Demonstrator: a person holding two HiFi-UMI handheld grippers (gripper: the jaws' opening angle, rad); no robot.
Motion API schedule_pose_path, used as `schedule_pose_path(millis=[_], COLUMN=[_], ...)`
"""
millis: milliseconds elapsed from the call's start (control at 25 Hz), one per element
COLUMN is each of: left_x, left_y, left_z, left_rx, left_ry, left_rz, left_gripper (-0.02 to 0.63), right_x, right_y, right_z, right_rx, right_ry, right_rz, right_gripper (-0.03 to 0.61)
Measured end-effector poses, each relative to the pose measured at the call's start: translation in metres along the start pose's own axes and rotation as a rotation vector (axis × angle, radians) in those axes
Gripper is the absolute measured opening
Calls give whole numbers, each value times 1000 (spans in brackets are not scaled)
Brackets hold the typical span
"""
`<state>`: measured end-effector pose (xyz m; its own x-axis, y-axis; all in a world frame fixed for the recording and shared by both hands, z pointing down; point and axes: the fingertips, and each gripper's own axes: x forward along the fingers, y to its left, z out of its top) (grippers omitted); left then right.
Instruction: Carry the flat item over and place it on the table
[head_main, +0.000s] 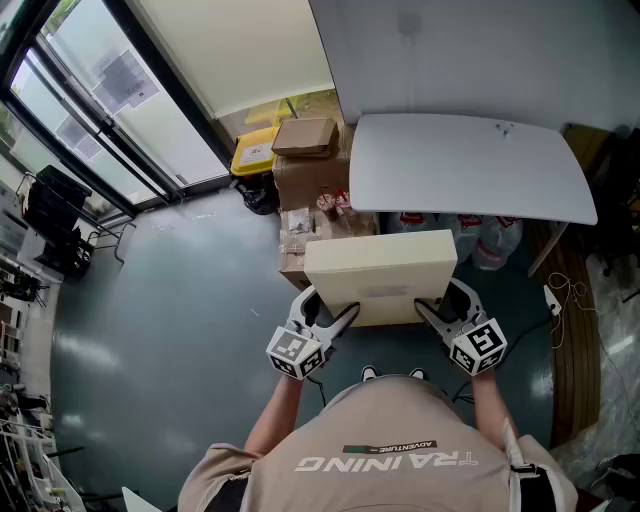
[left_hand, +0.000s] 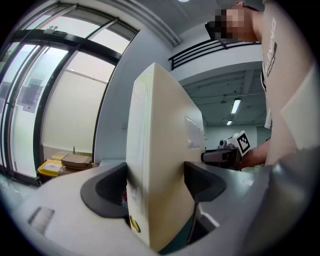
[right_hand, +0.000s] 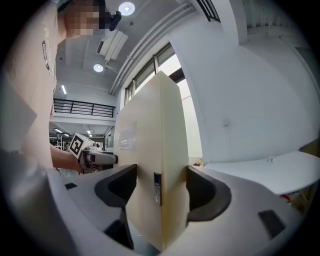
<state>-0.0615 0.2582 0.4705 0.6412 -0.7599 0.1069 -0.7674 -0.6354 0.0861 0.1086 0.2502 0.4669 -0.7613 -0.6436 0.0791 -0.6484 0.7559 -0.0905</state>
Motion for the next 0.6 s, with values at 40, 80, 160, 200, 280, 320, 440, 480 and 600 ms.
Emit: schedule_pose_path(millis=[40,80,160,200,280,320,440,480,600], left_x=[0,-1,-2,-3,-3,-2,-1,-1,1], left_y=[0,0,1,2,7,10,19,22,28], left_z=[1,2,3,4,6,7,7,7,5], left_rx=[7,14,27,29,28,26,14,8,-7], left_ry=[0,1,2,1,-3,-6,-11,-11,-7], left_rz=[-3,-7,-12,-13,-13,-13,-14,-17,-23], left_gripper=[339,339,341,341,341,341,341,342,342], right_x=[-1,-1,-1,0,5,8,17,19,25], right_y=[1,2,4,5,5,4,4,4,4], right_z=[0,0,0,1,2,3,6,7,7], right_rx=[0,0,3,5,11,11,1,-4,-8], right_ry=[2,4,6,5,0,-2,-3,-1,8], right_rz=[0,0,-4,-8,-16,-18,-23,-24,-31], right_gripper=[284,284,284,284,284,284,284,284,284])
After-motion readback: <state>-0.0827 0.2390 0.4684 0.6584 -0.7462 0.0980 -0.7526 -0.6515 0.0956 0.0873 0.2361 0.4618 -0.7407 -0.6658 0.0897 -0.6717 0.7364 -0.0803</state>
